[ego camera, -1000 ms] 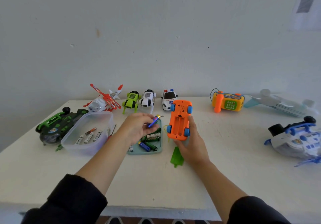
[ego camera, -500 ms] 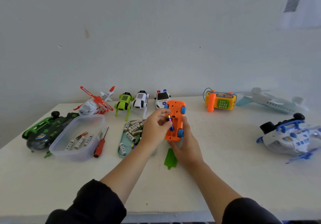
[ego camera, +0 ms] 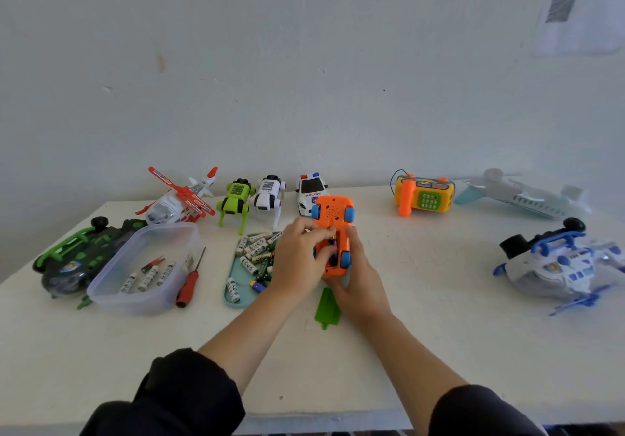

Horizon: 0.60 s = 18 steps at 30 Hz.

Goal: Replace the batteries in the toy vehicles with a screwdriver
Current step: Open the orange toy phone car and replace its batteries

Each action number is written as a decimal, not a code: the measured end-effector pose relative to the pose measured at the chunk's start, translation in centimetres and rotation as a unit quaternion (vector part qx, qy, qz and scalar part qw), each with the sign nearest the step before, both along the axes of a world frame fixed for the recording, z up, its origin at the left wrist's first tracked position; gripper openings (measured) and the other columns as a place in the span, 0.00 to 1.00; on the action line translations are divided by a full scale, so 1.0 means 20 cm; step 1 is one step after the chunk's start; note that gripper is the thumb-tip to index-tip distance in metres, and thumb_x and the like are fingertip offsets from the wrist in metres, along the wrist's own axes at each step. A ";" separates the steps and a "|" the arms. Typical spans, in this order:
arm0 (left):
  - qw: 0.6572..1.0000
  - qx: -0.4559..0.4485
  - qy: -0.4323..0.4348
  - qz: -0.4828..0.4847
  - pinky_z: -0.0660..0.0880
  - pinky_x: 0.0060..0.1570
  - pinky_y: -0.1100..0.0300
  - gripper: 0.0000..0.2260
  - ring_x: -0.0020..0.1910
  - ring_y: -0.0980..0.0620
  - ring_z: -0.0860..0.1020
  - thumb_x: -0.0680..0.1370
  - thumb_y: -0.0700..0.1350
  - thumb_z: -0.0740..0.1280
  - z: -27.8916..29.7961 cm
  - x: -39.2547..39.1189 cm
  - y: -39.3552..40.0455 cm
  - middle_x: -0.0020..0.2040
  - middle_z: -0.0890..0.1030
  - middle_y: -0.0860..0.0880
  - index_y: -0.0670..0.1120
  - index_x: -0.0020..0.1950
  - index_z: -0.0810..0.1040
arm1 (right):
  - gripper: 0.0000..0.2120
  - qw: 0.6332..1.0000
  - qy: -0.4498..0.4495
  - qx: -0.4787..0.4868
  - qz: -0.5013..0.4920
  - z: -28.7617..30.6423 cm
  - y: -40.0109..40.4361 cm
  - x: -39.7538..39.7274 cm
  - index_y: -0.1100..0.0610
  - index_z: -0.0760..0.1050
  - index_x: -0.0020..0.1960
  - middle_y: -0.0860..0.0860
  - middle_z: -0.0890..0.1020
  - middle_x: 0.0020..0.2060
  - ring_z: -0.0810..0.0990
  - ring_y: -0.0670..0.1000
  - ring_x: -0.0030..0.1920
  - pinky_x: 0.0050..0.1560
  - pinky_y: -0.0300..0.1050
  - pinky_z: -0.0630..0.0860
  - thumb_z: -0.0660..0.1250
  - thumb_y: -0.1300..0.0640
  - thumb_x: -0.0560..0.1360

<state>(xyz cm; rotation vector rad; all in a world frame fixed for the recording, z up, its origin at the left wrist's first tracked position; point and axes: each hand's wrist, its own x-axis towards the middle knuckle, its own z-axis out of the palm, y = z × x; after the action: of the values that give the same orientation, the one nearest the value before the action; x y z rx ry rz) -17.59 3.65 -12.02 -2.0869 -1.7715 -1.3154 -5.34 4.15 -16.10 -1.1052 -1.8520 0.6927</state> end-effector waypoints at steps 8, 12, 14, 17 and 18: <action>0.991 0.019 0.129 0.027 0.76 0.41 0.49 0.16 0.45 0.43 0.78 0.68 0.46 0.75 -0.03 -0.03 0.00 0.49 0.79 0.45 0.49 0.55 0.83 | 0.40 1.000 -0.010 0.006 0.006 -0.01 0.01 0.00 0.32 0.42 0.65 0.51 0.68 0.71 0.77 0.52 0.58 0.47 0.34 0.69 0.67 0.61 0.75; 0.973 0.051 0.216 0.060 0.75 0.43 0.48 0.12 0.51 0.41 0.79 0.70 0.48 0.73 -0.03 -0.03 -0.01 0.53 0.80 0.43 0.49 0.53 0.83 | 0.40 1.000 -0.016 -0.002 0.003 -0.01 0.00 0.00 0.35 0.41 0.67 0.50 0.67 0.71 0.76 0.53 0.61 0.49 0.34 0.68 0.67 0.61 0.75; 0.964 0.052 0.250 0.073 0.74 0.45 0.48 0.14 0.53 0.42 0.78 0.74 0.53 0.63 -0.02 -0.04 -0.01 0.55 0.79 0.43 0.50 0.53 0.83 | 0.39 1.000 -0.022 0.006 0.001 -0.01 0.00 0.00 0.38 0.43 0.69 0.51 0.67 0.71 0.75 0.53 0.62 0.49 0.35 0.67 0.67 0.61 0.75; 0.946 0.041 0.311 0.080 0.73 0.48 0.47 0.15 0.57 0.43 0.74 0.75 0.53 0.59 -0.01 -0.04 -0.01 0.59 0.78 0.44 0.50 0.54 0.81 | 0.40 1.000 -0.026 0.007 -0.004 -0.02 0.00 0.00 0.45 0.44 0.73 0.52 0.68 0.71 0.75 0.55 0.62 0.48 0.35 0.67 0.67 0.61 0.74; 0.941 0.038 0.327 0.076 0.73 0.49 0.47 0.13 0.59 0.44 0.72 0.75 0.52 0.63 -0.02 -0.04 -0.01 0.61 0.78 0.43 0.49 0.54 0.81 | 0.41 1.000 -0.027 0.003 -0.005 -0.02 0.00 0.00 0.48 0.43 0.75 0.52 0.68 0.71 0.75 0.55 0.62 0.49 0.36 0.67 0.67 0.62 0.74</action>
<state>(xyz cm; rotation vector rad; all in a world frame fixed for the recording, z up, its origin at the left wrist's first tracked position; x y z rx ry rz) -18.48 3.46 -12.35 -1.9675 -1.5048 -0.5331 -5.34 4.18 -16.50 -1.1384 -1.8923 0.6572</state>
